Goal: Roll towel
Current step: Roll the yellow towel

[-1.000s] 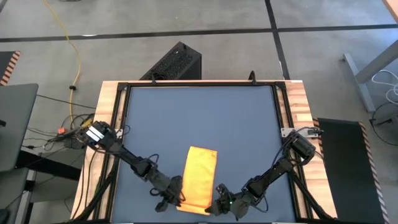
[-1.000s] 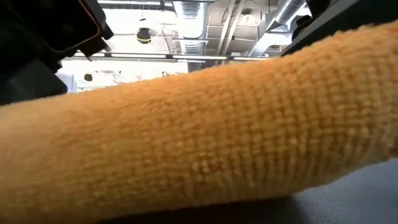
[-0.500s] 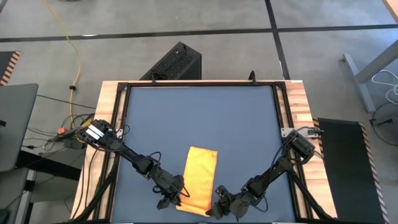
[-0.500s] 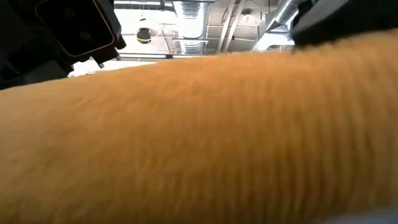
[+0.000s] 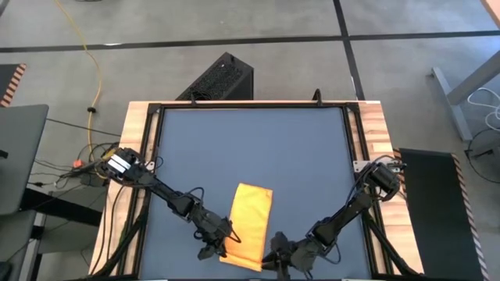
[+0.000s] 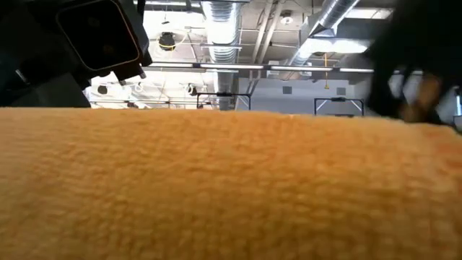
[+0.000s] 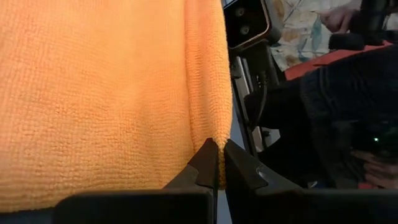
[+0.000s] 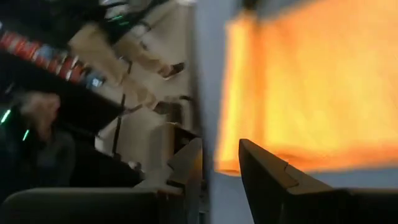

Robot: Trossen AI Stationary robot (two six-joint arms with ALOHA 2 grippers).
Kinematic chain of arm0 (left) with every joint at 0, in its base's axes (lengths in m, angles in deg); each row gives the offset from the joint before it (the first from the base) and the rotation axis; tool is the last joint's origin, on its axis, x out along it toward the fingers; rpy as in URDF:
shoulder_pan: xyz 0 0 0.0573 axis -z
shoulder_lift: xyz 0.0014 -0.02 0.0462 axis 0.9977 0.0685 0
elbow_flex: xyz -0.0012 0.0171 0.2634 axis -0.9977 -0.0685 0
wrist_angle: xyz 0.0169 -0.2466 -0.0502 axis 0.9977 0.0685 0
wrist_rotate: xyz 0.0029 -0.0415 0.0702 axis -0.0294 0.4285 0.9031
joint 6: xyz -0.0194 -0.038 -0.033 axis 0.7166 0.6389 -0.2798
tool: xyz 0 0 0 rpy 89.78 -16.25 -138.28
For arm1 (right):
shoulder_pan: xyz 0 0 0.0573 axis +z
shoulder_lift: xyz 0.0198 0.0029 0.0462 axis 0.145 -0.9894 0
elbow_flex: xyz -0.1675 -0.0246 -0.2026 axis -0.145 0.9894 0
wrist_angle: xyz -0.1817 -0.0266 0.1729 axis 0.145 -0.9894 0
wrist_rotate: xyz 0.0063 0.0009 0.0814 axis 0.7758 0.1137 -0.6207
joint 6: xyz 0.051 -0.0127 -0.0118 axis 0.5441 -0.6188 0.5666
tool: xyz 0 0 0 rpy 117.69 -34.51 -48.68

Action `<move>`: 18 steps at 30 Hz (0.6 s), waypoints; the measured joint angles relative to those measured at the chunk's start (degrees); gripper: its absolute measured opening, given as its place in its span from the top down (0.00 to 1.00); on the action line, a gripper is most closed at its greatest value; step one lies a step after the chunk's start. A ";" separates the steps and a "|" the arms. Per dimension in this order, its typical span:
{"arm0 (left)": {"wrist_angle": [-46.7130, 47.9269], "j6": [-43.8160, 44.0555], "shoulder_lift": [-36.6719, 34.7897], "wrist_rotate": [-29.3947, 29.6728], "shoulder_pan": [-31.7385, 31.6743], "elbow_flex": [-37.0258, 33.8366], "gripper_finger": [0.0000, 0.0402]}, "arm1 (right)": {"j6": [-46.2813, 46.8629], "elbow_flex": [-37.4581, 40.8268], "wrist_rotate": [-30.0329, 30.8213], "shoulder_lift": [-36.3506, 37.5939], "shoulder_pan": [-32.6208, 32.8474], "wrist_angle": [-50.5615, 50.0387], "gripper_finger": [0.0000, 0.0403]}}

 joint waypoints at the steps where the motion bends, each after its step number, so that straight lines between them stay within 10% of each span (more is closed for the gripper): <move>1: 0.14 0.16 0.00 -0.42 -0.09 0.00 1.00 | -3.85 -0.49 -0.04 0.10 0.23 0.26 0.67; 18: 1.86 2.64 -0.07 -0.36 0.07 0.08 1.00 | -38.79 -7.47 0.57 -1.42 0.57 -12.73 0.67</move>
